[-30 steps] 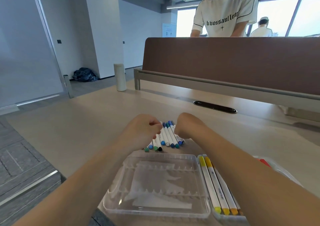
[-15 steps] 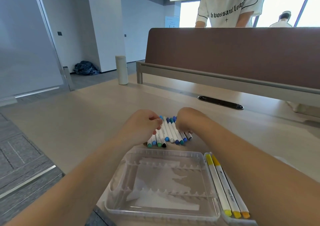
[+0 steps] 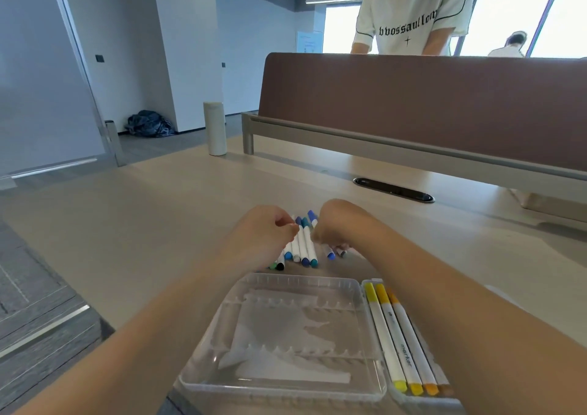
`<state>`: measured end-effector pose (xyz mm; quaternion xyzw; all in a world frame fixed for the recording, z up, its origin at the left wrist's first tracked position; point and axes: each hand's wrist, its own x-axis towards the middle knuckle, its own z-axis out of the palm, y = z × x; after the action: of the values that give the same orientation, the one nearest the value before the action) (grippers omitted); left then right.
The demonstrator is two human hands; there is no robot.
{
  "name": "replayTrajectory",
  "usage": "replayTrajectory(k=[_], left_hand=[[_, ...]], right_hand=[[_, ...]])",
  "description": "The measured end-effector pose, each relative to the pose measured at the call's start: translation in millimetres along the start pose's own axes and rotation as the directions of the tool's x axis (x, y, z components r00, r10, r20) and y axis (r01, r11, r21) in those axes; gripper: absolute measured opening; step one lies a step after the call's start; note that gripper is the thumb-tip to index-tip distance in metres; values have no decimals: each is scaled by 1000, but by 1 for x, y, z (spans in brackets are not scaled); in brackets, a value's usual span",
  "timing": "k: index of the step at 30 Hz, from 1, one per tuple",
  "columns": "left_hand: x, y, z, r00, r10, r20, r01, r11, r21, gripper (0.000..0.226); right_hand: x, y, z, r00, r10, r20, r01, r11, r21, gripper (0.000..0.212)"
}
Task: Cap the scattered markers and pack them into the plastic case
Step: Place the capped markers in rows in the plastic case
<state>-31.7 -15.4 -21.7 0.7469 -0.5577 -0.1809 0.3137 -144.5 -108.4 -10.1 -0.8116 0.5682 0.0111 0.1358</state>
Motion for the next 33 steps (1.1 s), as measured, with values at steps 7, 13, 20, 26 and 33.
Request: replayTrajectory(k=[7, 13, 20, 26, 33], left_hand=[[-37, 14, -2, 995, 92, 24, -93, 995, 38, 19], [-71, 34, 9, 973, 183, 144, -196, 977, 85, 34], [-101, 33, 31, 921, 229, 316, -293, 940, 175, 35], [-109, 28, 30, 871, 296, 392, -396, 895, 204, 22], [-98, 20, 34, 816, 374, 441, -518, 811, 272, 22]], right_hand=[[-76, 9, -18, 979, -45, 200, 13, 987, 158, 27], [-133, 30, -12, 959, -7, 283, -56, 975, 214, 29], [-167, 45, 0, 950, 2, 313, -65, 980, 190, 43], [-161, 53, 7, 976, -36, 217, -2, 985, 173, 36], [-150, 56, 6, 962, -2, 275, -40, 988, 148, 40]])
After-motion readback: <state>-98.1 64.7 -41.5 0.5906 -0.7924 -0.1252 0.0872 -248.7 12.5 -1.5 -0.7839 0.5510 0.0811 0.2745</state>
